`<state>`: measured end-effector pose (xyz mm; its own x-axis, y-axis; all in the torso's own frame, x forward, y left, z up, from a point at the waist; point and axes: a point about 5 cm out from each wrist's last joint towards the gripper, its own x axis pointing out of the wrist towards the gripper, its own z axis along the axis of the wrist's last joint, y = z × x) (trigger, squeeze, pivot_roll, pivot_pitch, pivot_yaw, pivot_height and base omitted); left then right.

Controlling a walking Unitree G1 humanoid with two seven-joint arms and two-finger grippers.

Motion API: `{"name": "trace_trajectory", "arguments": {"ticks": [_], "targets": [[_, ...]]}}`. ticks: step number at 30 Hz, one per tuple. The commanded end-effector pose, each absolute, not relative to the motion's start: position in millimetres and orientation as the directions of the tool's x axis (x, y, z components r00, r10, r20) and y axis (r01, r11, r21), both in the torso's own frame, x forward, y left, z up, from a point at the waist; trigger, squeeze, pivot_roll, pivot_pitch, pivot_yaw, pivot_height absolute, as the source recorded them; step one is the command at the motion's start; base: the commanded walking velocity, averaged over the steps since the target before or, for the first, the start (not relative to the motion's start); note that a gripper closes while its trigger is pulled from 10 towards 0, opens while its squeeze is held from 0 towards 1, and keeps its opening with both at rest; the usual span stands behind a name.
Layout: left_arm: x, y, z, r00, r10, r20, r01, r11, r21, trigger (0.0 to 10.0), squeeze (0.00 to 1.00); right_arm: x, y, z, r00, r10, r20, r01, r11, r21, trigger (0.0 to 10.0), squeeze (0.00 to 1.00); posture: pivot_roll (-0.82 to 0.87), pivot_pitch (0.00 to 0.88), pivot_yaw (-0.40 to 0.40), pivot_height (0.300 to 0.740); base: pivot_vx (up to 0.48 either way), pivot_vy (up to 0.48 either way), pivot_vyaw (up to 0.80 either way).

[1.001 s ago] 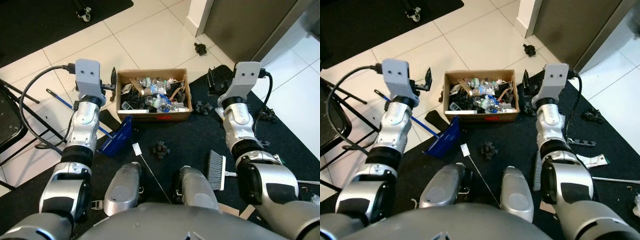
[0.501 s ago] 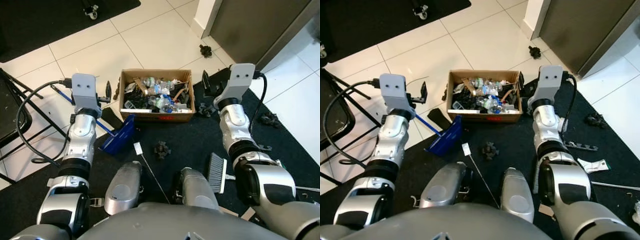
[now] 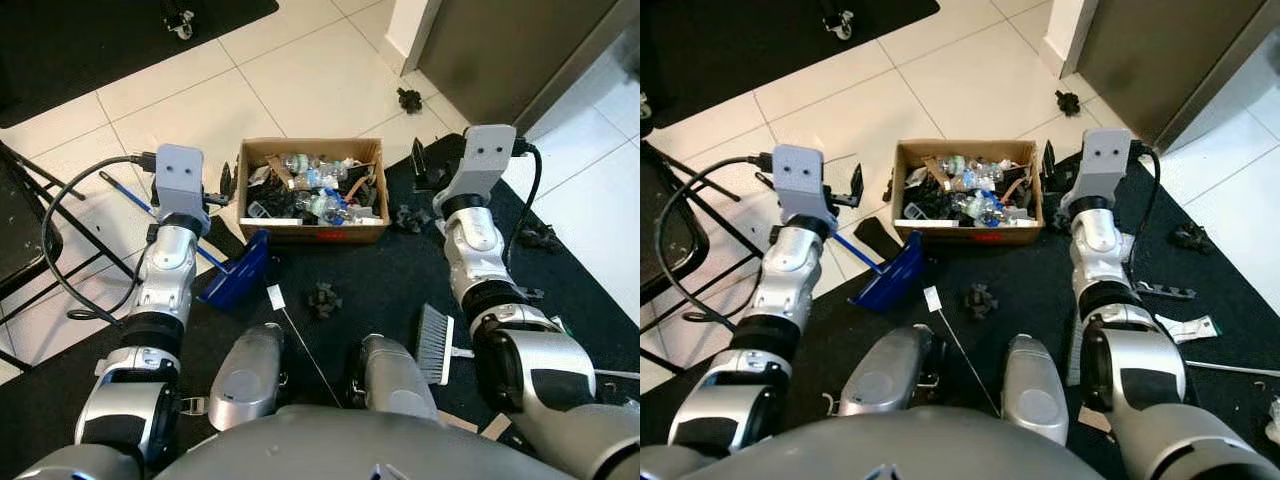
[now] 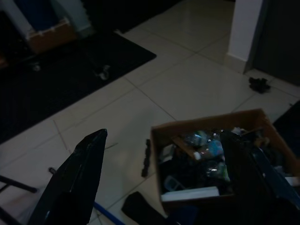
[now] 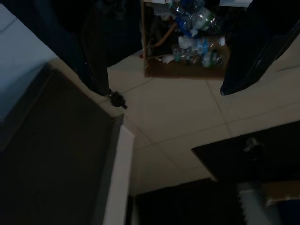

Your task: Sweep floor

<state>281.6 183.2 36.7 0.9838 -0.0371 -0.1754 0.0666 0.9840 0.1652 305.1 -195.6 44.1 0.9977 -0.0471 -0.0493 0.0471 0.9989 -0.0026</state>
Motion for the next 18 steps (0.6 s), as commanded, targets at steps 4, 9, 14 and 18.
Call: {"name": "trace_trajectory", "arguments": {"ticks": [4, 9, 14, 18], "targets": [[281.1, 187.7, 30.3, 0.980, -0.010, -0.200, 0.052, 0.976, 0.209, 10.0, 0.00, 298.9, -203.1, 29.4, 0.985, -0.079, -0.151, 0.083, 0.996, 0.019, 10.0, 0.00, 0.19, 0.000, -0.027, 0.740, 0.000, 0.000, 0.00], [283.6, 175.9, 26.4, 0.977, -0.025, -0.213, 0.065, 0.980, 0.186, 10.0, 0.00, 289.2, -222.0, 24.8, 0.981, -0.075, -0.176, 0.055, 0.992, -0.115, 10.0, 0.00, 0.15, 0.000, -0.024, 0.740, 0.000, 0.000, 0.00], [284.7, 169.7, 18.8, 0.967, -0.050, -0.249, 0.106, 0.971, 0.215, 10.0, 0.00, 278.2, -226.9, 14.6, 0.972, -0.072, -0.223, 0.042, 0.990, -0.135, 10.0, 0.00, 0.11, 0.000, -0.025, 0.740, 0.000, 0.000, 0.00], [289.5, 176.5, 25.0, 0.974, -0.036, -0.224, 0.084, 0.974, 0.209, 10.0, 0.00, 272.6, -229.4, 9.6, 0.965, -0.118, -0.233, 0.094, 0.989, -0.113, 10.0, 0.00, 0.10, 0.000, 0.012, 0.740, 0.000, 0.000, 0.00]]}}
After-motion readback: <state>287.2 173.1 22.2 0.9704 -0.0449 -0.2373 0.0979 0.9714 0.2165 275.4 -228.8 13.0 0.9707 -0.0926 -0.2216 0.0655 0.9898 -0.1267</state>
